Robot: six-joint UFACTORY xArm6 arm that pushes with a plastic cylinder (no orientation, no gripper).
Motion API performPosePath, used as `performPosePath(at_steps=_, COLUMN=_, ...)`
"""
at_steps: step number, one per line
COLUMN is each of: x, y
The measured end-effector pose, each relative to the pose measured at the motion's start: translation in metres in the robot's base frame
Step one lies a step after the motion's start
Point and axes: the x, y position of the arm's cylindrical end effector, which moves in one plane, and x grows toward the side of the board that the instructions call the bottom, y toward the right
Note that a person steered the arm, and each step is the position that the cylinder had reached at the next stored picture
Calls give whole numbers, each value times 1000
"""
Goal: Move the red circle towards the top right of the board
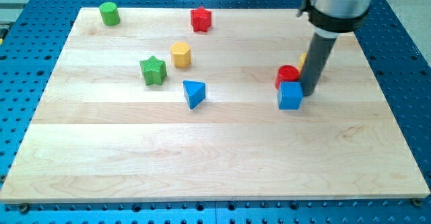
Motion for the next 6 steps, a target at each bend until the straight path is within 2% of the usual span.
performPosePath(at_steps=2, x=-15, y=-57)
performPosePath(at_steps=3, x=4, y=-58)
performPosePath(at_steps=4, x=-56, y=-68)
performPosePath(at_steps=6, x=-127, y=-66)
